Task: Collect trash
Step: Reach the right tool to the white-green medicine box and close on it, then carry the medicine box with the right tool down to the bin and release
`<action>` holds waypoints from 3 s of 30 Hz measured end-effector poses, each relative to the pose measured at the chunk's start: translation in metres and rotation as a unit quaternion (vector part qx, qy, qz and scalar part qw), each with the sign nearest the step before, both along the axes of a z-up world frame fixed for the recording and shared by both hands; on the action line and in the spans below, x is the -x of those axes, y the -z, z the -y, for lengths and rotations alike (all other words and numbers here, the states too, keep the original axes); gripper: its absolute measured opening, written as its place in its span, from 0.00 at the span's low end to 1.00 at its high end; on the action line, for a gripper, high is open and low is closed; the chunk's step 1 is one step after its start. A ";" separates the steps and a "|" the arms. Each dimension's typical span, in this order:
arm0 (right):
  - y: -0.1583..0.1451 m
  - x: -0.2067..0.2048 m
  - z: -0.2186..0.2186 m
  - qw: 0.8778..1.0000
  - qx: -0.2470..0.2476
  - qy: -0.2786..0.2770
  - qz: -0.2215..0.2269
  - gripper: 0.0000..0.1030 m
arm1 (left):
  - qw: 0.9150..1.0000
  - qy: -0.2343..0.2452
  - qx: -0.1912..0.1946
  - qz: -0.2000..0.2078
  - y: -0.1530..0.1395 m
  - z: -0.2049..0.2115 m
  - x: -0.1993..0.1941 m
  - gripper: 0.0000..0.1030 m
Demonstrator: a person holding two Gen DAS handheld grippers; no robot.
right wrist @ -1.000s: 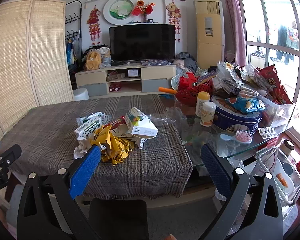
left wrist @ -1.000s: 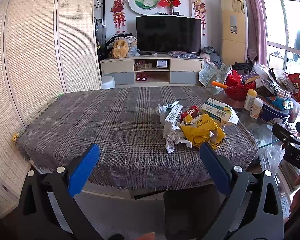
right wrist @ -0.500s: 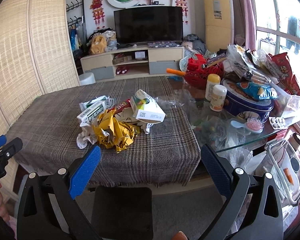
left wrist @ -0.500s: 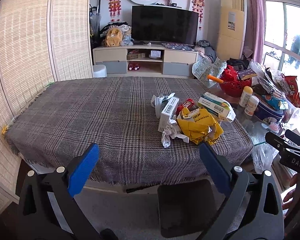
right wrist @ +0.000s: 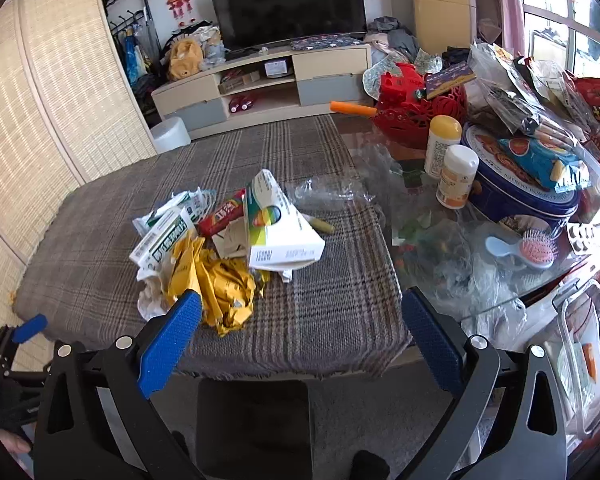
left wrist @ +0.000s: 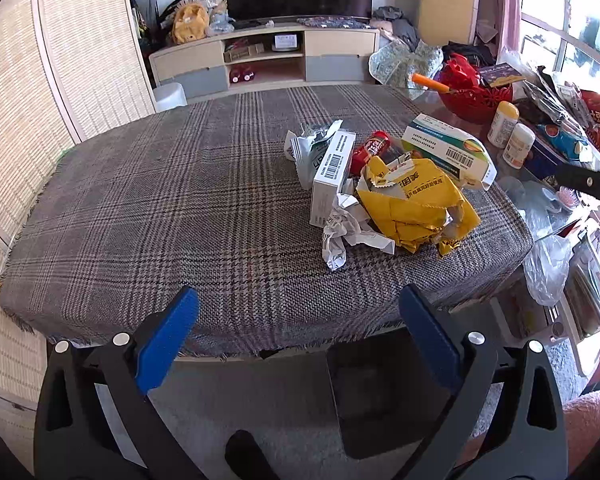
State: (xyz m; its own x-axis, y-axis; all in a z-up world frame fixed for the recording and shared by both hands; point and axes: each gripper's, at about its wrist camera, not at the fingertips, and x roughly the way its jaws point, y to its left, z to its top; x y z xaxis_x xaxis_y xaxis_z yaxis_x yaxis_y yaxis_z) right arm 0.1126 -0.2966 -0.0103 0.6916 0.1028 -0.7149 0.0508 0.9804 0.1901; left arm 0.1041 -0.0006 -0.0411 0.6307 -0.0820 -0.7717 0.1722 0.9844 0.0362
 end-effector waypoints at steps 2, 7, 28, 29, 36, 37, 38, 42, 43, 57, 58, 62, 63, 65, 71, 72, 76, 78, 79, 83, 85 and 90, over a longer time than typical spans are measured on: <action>-0.005 -0.019 0.002 1.000 -0.012 -0.011 -0.013 0.97 | 1.000 0.007 -0.006 -0.007 0.003 0.003 -0.012 0.91; -0.007 -0.069 -0.010 0.997 -0.025 -0.055 -0.051 0.96 | 0.999 0.026 0.003 -0.028 0.011 0.010 -0.042 0.84; 0.063 -0.155 -0.035 0.988 -0.026 -0.089 -0.126 0.88 | 0.994 0.077 0.001 -0.076 0.059 0.020 -0.094 0.49; 0.064 -0.156 -0.034 0.987 -0.028 -0.089 -0.127 0.88 | 0.993 0.081 0.001 -0.080 0.062 0.022 -0.096 0.47; 0.069 -0.156 -0.029 0.986 -0.036 -0.093 -0.133 0.52 | 0.992 0.092 0.011 -0.090 0.074 0.032 -0.105 0.10; 0.069 -0.156 -0.028 0.986 -0.039 -0.095 -0.133 0.50 | 0.992 0.092 0.013 -0.088 0.073 0.032 -0.104 0.08; 0.069 -0.155 -0.027 0.986 -0.042 -0.095 -0.132 0.50 | 0.992 0.090 0.020 -0.087 0.071 0.031 -0.104 0.08; 0.064 -0.153 -0.029 0.987 -0.042 -0.096 -0.122 0.48 | 0.993 0.084 0.024 -0.074 0.063 0.025 -0.101 0.06; 0.061 -0.152 -0.029 0.987 -0.045 -0.096 -0.118 0.47 | 0.994 0.082 0.025 -0.071 0.061 0.024 -0.100 0.06; 0.024 -0.142 -0.031 0.990 -0.062 -0.105 -0.068 0.24 | 0.998 0.055 0.025 -0.006 0.004 0.005 -0.074 0.05; 0.025 -0.141 -0.032 0.990 -0.062 -0.106 -0.069 0.24 | 0.998 0.054 0.027 -0.003 0.001 0.004 -0.072 0.05; 0.011 -0.130 -0.035 0.991 -0.058 -0.108 -0.056 0.23 | 0.998 0.054 0.029 0.008 -0.015 0.005 -0.060 0.05; 0.006 -0.124 -0.036 0.991 -0.055 -0.108 -0.050 0.23 | 0.998 0.054 0.031 0.011 -0.019 0.005 -0.056 0.05; -0.006 -0.110 -0.038 0.992 -0.051 -0.109 -0.040 0.23 | 0.998 0.056 0.036 0.018 -0.028 0.004 -0.042 0.05; -0.038 -0.055 -0.045 0.993 -0.033 -0.114 -0.011 0.22 | 0.996 0.064 0.047 0.042 -0.051 0.011 0.005 0.05; -0.040 -0.042 -0.047 0.993 -0.032 -0.116 -0.007 0.22 | 0.996 0.067 0.051 0.044 -0.052 0.011 0.014 0.05; -0.042 0.010 -0.051 0.992 -0.036 -0.124 0.005 0.22 | 0.994 0.081 0.059 0.037 -0.049 0.017 0.050 0.05; -0.036 0.033 -0.051 0.991 -0.045 -0.128 0.004 0.22 | 0.994 0.088 0.064 0.028 -0.042 0.020 0.066 0.05; -0.032 0.045 -0.051 0.991 -0.048 -0.128 0.004 0.22 | 0.994 0.091 0.065 0.022 -0.038 0.022 0.073 0.05; -0.012 0.084 -0.053 0.990 -0.053 -0.132 -0.004 0.22 | 0.993 0.097 0.069 0.002 -0.016 0.028 0.099 0.05; 0.000 0.100 -0.057 0.990 -0.054 -0.133 -0.010 0.22 | 0.992 0.096 0.075 -0.013 -0.001 0.030 0.109 0.05; 0.040 0.126 -0.060 0.989 -0.055 -0.128 -0.038 0.22 | 0.990 0.087 0.095 -0.057 0.043 0.033 0.125 0.05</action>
State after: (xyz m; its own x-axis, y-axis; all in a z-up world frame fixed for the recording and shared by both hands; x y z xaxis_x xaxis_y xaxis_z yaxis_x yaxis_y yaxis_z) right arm -0.0139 -0.2361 -0.0506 0.5771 0.3489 -0.7384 -0.1792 0.9362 0.3023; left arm -0.0209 -0.0332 -0.0846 0.5046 -0.3315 -0.7971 0.3312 0.9270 -0.1759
